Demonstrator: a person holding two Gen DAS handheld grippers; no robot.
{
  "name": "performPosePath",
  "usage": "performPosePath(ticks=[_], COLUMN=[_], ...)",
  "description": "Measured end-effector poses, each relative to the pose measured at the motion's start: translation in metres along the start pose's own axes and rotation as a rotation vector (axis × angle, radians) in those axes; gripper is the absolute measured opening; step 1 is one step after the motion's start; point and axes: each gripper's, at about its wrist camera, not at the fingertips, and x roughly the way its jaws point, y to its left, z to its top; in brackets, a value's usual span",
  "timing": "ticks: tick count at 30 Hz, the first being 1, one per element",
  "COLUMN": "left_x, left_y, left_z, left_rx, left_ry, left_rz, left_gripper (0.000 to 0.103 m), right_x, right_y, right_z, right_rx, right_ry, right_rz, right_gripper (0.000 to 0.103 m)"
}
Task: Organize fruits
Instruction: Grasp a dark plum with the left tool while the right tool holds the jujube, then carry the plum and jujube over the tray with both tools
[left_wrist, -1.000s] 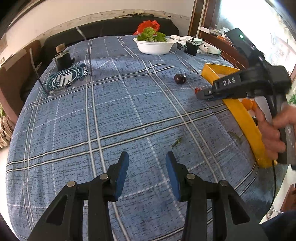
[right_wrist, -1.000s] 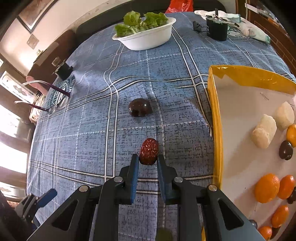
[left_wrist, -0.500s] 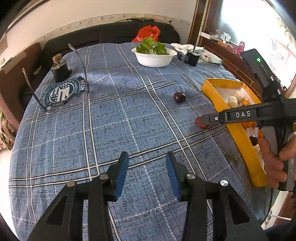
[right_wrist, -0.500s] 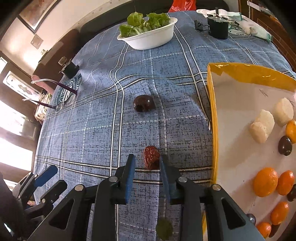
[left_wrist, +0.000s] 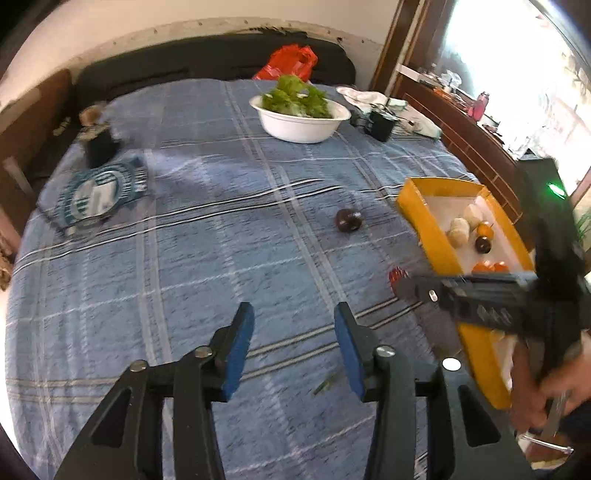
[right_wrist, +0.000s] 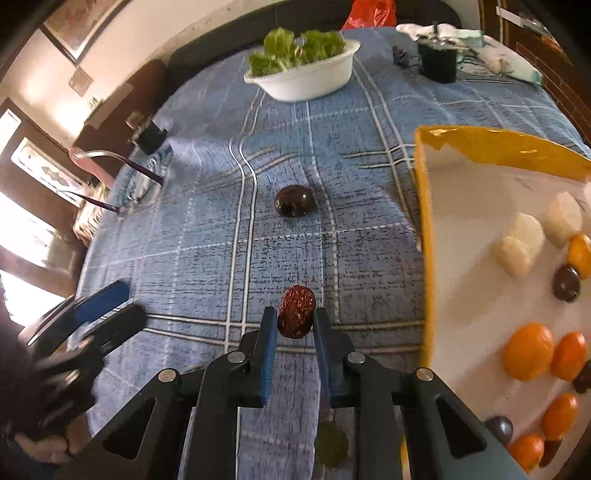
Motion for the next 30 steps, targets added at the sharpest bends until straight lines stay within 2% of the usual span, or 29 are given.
performPosePath(ticks=[7, 12, 19, 27, 28, 30], left_x=[0.043, 0.076, 0.107, 0.120, 0.120, 0.118], left_y=[-0.023, -0.037, -0.052, -0.051, -0.051, -0.053], left_z=[0.042, 0.065, 0.077, 0.079, 0.079, 0.075], left_rx=[-0.030, -0.067, -0.054, -0.051, -0.055, -0.050], left_ry=[0.045, 0.066, 0.085, 0.062, 0.059, 0.048], left_rz=[-0.060, -0.056, 0.001, 0.031, 0.025, 0.026], left_gripper=[0.048, 0.048, 0.048, 0.031, 0.027, 0.026], right_x=[-0.040, -0.059, -0.083, -0.094, -0.095, -0.096], right_y=[-0.020, -0.027, -0.036, -0.046, -0.046, -0.047], right_z=[-0.028, -0.043, -0.054, -0.060, -0.061, -0.062], right_rx=[0.058, 0.068, 0.054, 0.060, 0.063, 0.066], right_ry=[-0.044, -0.067, -0.094, -0.108, -0.108, -0.108], right_rz=[0.035, 0.030, 0.023, 0.024, 0.024, 0.022], right_gripper=[0.022, 0.022, 0.022, 0.022, 0.022, 0.022])
